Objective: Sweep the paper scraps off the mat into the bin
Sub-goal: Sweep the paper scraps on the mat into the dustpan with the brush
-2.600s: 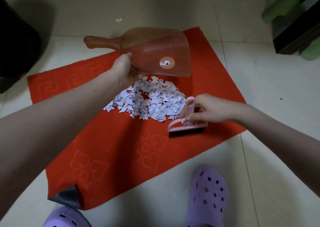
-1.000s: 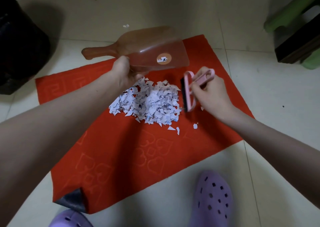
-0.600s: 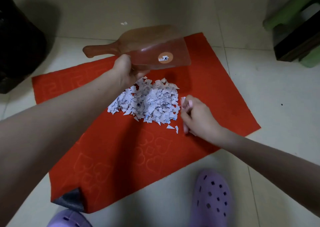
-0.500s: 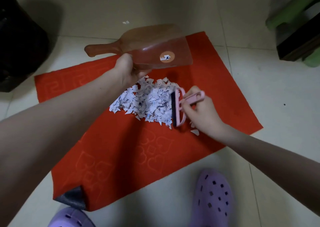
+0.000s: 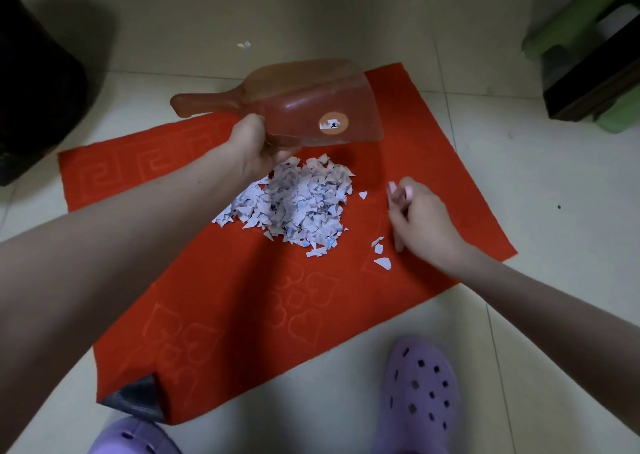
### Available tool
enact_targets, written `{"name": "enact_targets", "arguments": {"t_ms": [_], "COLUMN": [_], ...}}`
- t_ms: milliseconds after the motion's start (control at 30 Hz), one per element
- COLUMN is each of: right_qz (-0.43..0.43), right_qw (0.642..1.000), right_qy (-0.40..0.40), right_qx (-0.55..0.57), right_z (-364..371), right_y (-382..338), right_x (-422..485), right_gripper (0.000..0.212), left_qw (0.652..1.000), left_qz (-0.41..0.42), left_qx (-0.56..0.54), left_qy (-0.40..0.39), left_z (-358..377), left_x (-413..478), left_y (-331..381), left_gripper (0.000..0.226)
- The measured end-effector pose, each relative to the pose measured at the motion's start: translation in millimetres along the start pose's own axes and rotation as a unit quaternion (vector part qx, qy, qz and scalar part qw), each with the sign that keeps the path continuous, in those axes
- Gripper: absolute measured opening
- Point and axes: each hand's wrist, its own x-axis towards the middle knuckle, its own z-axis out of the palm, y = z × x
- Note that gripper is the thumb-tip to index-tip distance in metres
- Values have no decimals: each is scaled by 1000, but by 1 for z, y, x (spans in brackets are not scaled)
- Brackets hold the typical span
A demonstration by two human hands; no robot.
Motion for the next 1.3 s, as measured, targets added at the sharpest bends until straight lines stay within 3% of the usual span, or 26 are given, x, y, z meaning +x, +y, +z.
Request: {"name": "enact_targets", "arguments": {"t_ms": [133, 267, 400, 533, 633, 767, 867, 1167, 1300], "right_qz": [-24, -10, 44, 35, -13, -19, -11, 59, 28], "right_qw": [992, 994, 997, 994, 998, 989, 992, 990, 996], "right_qy": [37, 88, 9, -52, -64, 43, 81, 7, -21], "right_qx": [119, 64, -59, -91, -10, 141, 95, -130, -83], "right_z": [-9, -27, -29, -8, 10, 1, -14, -23, -5], "right_y": [-16, -14, -4, -10, -22, -34, -28, 11, 8], "right_x": [3, 8, 5, -14, -22, -10, 2, -3, -13], "right_gripper": [10, 5, 4, 8, 5, 4, 2, 8, 8], "left_qw": [1000, 1000, 1000, 1000, 1000, 1000, 1000, 1000, 1000], "left_qz": [-1, -5, -3, 0, -4, -1, -7, -2, -4], "left_qx": [-2, -9, -3, 2, -1, -4, -8, 2, 0], "left_qy": [-2, -6, -4, 4, 1, -7, -11, -5, -9], "left_z": [3, 2, 2, 4, 4, 4, 1, 3, 5], "left_x": [0, 0, -1, -2, -2, -2, -1, 0, 1], "left_y": [-2, -2, -2, -3, -4, -4, -3, -4, -4], "left_gripper": [28, 29, 29, 28, 27, 27, 27, 27, 28]}}
